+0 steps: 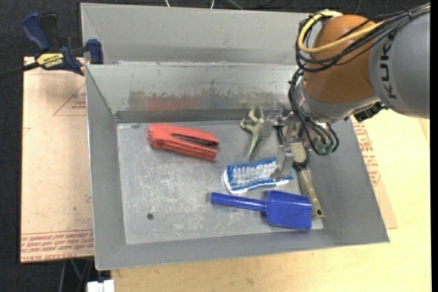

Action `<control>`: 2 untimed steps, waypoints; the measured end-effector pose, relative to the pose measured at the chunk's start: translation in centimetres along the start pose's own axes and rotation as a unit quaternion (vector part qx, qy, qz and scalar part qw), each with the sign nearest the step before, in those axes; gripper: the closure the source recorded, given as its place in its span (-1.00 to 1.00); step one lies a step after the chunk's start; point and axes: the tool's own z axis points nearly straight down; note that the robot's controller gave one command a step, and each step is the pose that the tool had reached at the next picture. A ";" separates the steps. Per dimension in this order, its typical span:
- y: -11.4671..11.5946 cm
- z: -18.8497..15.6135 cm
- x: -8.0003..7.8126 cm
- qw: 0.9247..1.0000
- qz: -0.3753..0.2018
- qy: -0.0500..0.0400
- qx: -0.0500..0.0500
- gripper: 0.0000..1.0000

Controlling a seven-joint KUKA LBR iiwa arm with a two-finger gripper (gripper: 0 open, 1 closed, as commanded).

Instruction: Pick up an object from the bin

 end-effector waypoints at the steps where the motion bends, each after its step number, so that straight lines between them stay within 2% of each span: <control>1: 0.0 -0.4 -0.2 1.000 -0.001 -0.004 0.000 -1.00; 2: -2.5 10.0 1.2 1.000 0.002 -0.003 0.000 -1.00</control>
Offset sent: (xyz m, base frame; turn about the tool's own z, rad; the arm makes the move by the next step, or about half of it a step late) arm -0.0131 -0.0245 -0.1006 0.0005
